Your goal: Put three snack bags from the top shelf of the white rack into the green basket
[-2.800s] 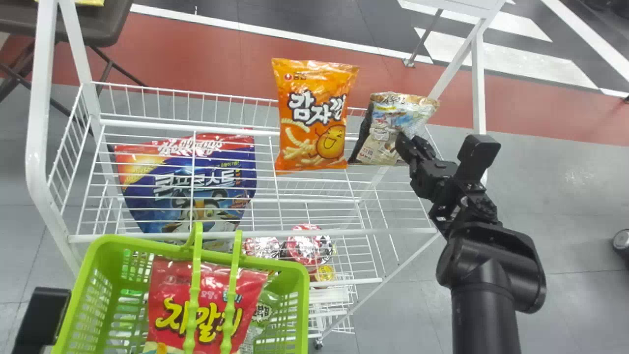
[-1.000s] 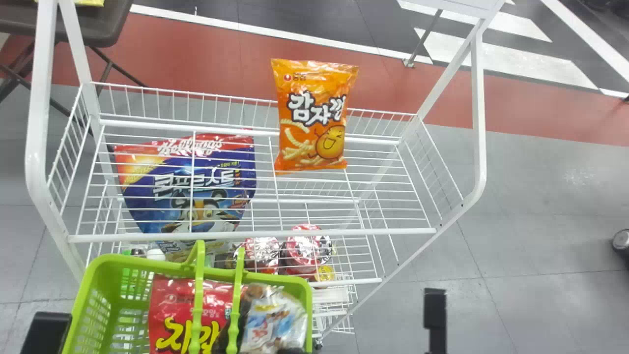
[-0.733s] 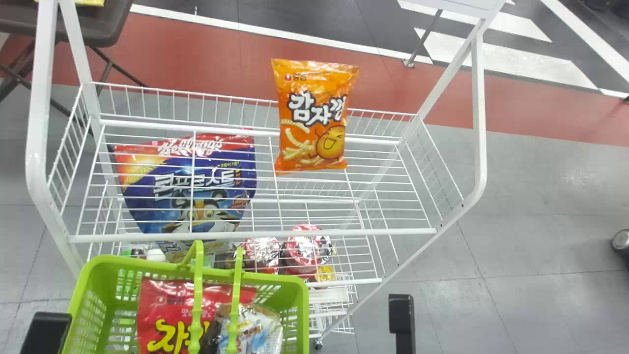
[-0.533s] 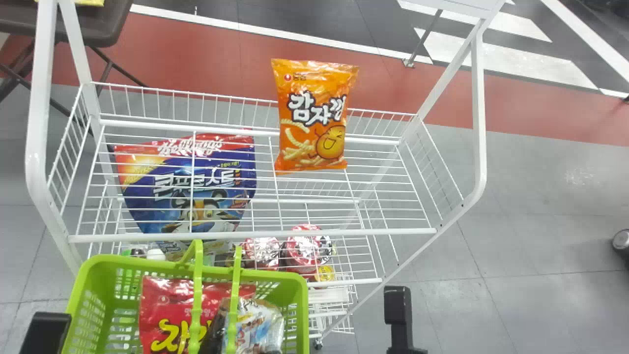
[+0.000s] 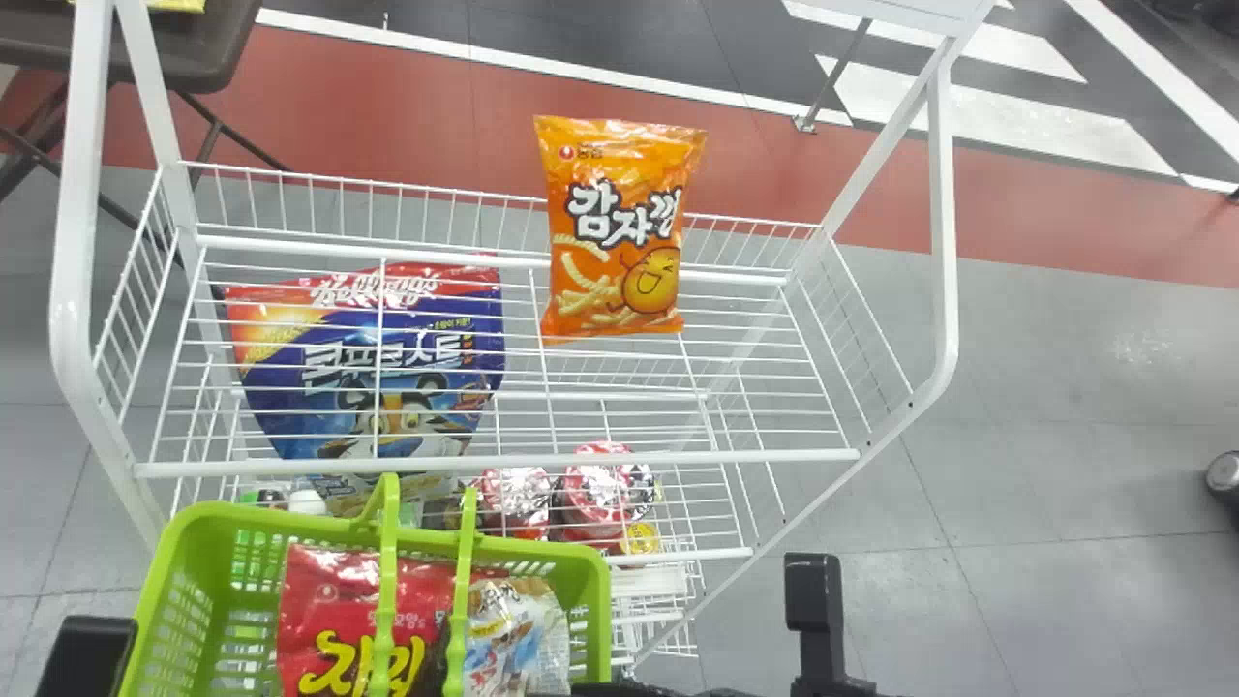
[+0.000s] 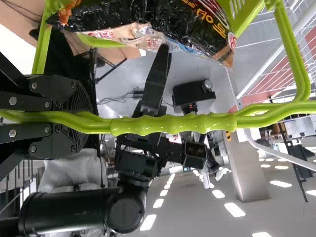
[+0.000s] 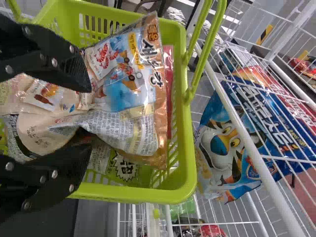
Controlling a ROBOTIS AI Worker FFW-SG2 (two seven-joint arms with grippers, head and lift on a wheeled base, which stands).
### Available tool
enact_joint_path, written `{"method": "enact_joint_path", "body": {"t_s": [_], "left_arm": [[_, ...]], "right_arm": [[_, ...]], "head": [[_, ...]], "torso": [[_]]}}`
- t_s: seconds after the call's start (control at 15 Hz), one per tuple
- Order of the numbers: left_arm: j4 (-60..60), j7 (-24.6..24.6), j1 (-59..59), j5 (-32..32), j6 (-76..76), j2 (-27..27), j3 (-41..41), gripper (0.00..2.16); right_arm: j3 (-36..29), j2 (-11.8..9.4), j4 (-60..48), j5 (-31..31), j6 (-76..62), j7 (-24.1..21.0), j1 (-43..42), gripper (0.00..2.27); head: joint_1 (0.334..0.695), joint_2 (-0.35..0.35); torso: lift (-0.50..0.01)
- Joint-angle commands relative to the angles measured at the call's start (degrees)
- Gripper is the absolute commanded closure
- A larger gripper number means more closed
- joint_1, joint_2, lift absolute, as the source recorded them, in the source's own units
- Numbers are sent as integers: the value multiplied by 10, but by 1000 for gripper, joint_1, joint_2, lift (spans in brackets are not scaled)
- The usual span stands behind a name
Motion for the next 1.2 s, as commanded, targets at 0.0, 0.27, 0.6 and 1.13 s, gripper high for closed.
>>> {"method": "enact_joint_path", "body": {"t_s": [0.0, 0.27, 0.6, 1.13], "left_arm": [[-1, -1, 0, 0, 4, 0, 0, 2142], [-6, -2, 4, 0, 4, 0, 1, 2142], [-3, 3, 10, -1, 4, -1, -2, 2142], [5, 0, 24, -10, 4, 0, -9, 2142]], "right_arm": [[-6, 0, -24, -4, 23, 5, 6, 49], [-16, 3, -48, -6, -54, 8, 17, 53], [18, 3, -53, 12, -496, -48, 70, 66], [131, 3, -64, 117, -636, -251, 97, 66]], "head": [[695, -350], [695, -350], [695, -350], [695, -350]], "torso": [[0], [0], [0], [0]]}}
